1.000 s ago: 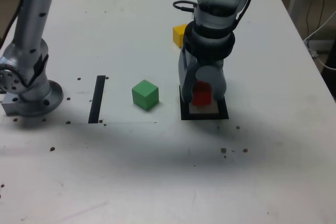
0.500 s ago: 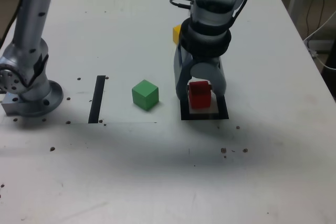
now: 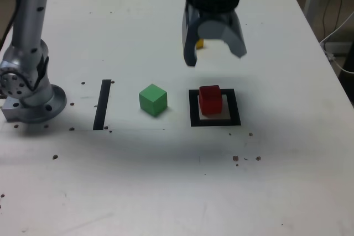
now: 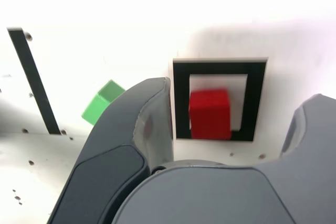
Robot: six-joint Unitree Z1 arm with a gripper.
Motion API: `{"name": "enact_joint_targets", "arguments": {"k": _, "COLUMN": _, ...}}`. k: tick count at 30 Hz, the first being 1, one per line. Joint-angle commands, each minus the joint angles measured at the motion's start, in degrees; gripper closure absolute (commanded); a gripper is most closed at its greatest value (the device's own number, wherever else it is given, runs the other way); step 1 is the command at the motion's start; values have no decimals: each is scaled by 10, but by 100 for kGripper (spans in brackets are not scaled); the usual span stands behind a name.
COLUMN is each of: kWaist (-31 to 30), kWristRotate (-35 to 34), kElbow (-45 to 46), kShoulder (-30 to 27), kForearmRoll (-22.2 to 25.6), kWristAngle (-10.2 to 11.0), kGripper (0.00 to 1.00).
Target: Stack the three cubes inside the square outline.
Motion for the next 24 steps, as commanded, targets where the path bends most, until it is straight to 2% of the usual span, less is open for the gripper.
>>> {"name": "enact_joint_targets", "arguments": {"k": 1, "kWaist": 34, "kWristRotate": 20, "kElbow": -19, "kShoulder": 5, "kForearmRoll": 14, "kWristAngle": -14, "kGripper": 1}}
{"name": "enact_joint_targets", "arguments": {"k": 4, "kWaist": 79, "kWristRotate": 35, "kElbow": -37, "kShoulder": 7, "kForearmRoll": 25, "kWristAngle": -26, "kGripper": 1}}
{"name": "enact_joint_targets", "arguments": {"k": 6, "kWaist": 107, "kWristRotate": 36, "kElbow": -42, "kShoulder": 4, "kForearmRoll": 28, "kWristAngle": -26, "kGripper": 1}}
{"name": "enact_joint_targets", "arguments": {"k": 11, "kWaist": 169, "kWristRotate": 19, "kElbow": -38, "kShoulder": -5, "kForearmRoll": 26, "kWristAngle": -4, "kGripper": 1}}
{"name": "enact_joint_targets", "arguments": {"k": 17, "kWaist": 214, "kWristRotate": -1, "kElbow": -16, "kShoulder": -3, "kForearmRoll": 22, "kWristAngle": 28, "kGripper": 1}}
{"name": "enact_joint_targets", "arguments": {"k": 24, "kWaist": 259, "kWristRotate": -6, "kElbow": 22, "kShoulder": 14, "kForearmRoll": 1, "kWristAngle": 31, "kGripper": 1}}
